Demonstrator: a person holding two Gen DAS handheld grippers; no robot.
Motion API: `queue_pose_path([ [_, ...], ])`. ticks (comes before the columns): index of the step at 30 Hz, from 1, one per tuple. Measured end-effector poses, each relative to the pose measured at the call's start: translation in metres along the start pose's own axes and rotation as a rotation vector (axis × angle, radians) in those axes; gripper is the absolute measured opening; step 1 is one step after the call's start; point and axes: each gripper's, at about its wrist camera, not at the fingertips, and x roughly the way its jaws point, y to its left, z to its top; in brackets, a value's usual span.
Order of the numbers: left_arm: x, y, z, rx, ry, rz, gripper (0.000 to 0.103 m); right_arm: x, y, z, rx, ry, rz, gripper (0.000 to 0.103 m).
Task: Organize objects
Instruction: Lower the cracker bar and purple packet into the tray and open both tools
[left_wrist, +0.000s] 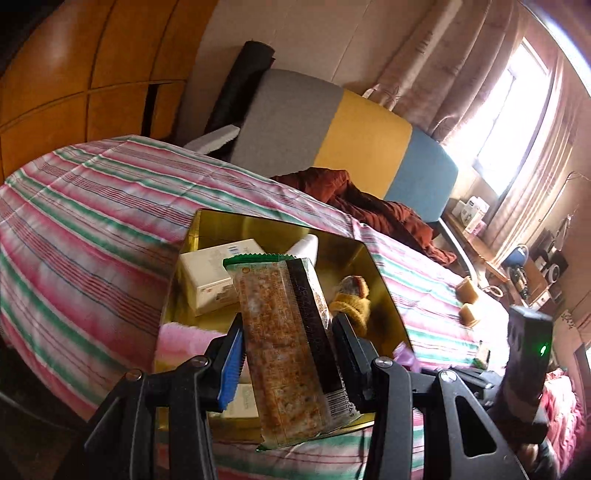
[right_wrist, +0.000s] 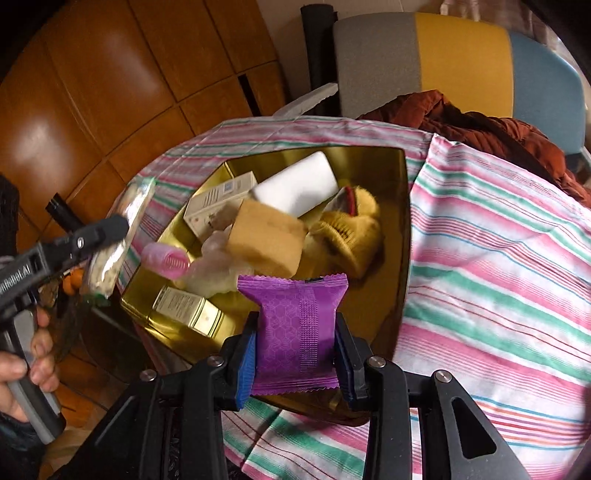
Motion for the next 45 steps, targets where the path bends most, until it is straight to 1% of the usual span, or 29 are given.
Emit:
queue_pose_path([
  [4,0.014,-0.016,0.013,0.032,0.009,-0.04,0.046,0.008,0.004,-0.001,-0.005,0.016,0.004,0.037],
  [7,0.024,-0.033,0.028,0.064,0.0,-0.075,0.046,0.014,0.01,-0.001,-0.024,0.021,-0.009,0.037],
  [14,0.044,-0.057,0.051,0.138,-0.001,-0.12,0.046,0.024,0.016,-0.005,-0.039,0.035,-0.001,0.039],
  [17,0.054,-0.065,0.055,0.191,0.015,-0.114,0.046,0.027,0.015,-0.006,-0.034,0.042,0.006,0.04],
  [22,0.076,-0.071,0.06,0.222,0.051,-0.099,0.046,0.029,0.016,-0.007,-0.031,0.038,0.011,0.04],
  [27,0.103,-0.079,0.068,0.264,0.049,-0.076,0.046,0.026,0.011,-0.007,-0.017,0.026,0.017,0.04],
  [29,0.117,-0.08,0.071,0.272,0.06,-0.032,0.047,0.026,0.011,-0.007,-0.017,0.026,0.002,0.041],
  [31,0.125,-0.077,0.075,0.248,0.09,-0.018,0.05,0.026,0.008,-0.007,0.0,0.028,0.01,0.049],
  [32,0.124,-0.073,0.077,0.224,0.094,-0.03,0.053,0.025,0.007,-0.007,0.005,0.027,0.015,0.049],
  [33,0.121,-0.071,0.079,0.209,0.09,-0.046,0.054,0.023,0.007,-0.008,0.007,0.026,0.025,0.051],
  [35,0.11,-0.064,0.081,0.201,0.072,-0.043,0.054,0.022,0.007,-0.008,0.012,0.039,0.078,0.058],
  [36,0.105,-0.062,0.081,0.197,0.066,-0.036,0.054,0.022,0.008,-0.009,0.01,0.045,0.102,0.066],
  [37,0.102,-0.059,0.081,0.193,0.063,-0.032,0.054,0.023,0.012,-0.009,-0.004,0.048,0.108,0.072],
  [38,0.094,-0.054,0.08,0.183,0.057,-0.029,0.054,0.024,0.015,-0.009,-0.018,0.053,0.11,0.073],
  [40,0.082,-0.047,0.077,0.172,0.045,-0.015,0.054,0.028,0.024,-0.011,-0.048,0.061,0.1,0.083],
  [42,0.07,-0.04,0.07,0.162,0.034,0.0,0.054,0.028,0.026,-0.012,-0.049,0.057,0.105,0.085],
  [45,0.058,-0.03,0.058,0.143,0.026,0.03,0.054,0.023,0.024,-0.012,-0.041,0.041,0.12,0.085],
])
